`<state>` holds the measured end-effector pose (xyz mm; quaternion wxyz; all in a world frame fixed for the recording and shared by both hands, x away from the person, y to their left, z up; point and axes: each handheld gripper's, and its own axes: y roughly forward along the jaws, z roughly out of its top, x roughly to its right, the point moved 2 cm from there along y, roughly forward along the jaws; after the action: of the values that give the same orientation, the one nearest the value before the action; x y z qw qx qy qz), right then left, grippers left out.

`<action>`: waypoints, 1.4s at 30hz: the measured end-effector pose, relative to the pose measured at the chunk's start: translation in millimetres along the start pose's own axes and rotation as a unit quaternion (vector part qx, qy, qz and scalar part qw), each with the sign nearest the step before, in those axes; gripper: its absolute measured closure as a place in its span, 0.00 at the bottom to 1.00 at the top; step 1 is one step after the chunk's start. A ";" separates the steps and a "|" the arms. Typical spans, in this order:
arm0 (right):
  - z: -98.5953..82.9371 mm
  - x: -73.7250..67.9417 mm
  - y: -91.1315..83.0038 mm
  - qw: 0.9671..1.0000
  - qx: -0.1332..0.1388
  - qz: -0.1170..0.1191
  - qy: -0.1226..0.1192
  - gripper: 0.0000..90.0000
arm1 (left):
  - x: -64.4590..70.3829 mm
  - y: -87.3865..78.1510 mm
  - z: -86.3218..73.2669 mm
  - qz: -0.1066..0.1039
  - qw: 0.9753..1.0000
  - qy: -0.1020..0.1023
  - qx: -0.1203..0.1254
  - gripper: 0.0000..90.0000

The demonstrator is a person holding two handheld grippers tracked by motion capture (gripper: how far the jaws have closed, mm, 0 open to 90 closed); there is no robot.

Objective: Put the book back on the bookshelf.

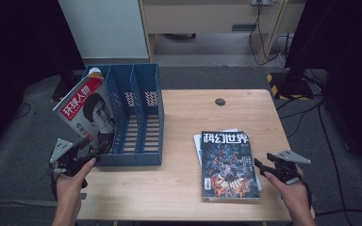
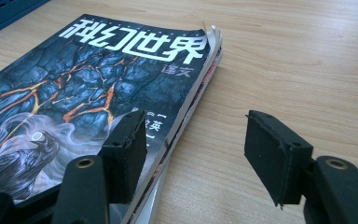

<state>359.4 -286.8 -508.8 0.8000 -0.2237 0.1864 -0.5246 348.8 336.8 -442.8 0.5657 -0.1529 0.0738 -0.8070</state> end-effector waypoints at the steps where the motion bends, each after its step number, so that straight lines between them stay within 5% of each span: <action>1: 0.1 -0.1 -0.1 1.000 0.000 0.000 0.000 0.43 | 1.4 2.2 -0.5 -0.001 1.000 0.001 -0.004 0.24; 14: 0.3 1.1 -0.9 1.000 0.002 -0.002 0.003 0.44 | 31.8 27.0 -4.8 -0.032 0.999 0.016 -0.020 0.24; 28: 6.2 -5.2 -2.7 1.000 -0.001 0.013 -0.014 0.65 | 82.3 62.2 0.0 -0.082 0.996 0.035 -0.031 0.24; 32: 13.7 -14.3 -0.2 1.000 0.000 0.022 -0.013 0.68 | 96.6 74.6 1.8 -0.091 0.995 0.039 -0.034 0.24; 34: 20.4 -21.9 3.9 0.999 -0.006 0.026 -0.031 0.69 | 105.1 80.8 2.5 -0.098 0.994 0.040 -0.035 0.24; 38: 25.1 -25.1 10.5 0.999 -0.013 0.031 -0.040 0.67 | 122.0 91.8 3.4 -0.109 0.992 0.047 -0.042 0.24; 42: 29.3 -29.4 26.2 0.998 -0.020 0.044 -0.041 0.52 | 132.1 97.9 3.4 -0.117 0.990 0.054 -0.048 0.24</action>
<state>383.7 -245.8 -497.1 0.8246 -0.2523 0.1738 -0.4755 395.7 179.2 -446.6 0.4545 -0.1433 0.1249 -0.8702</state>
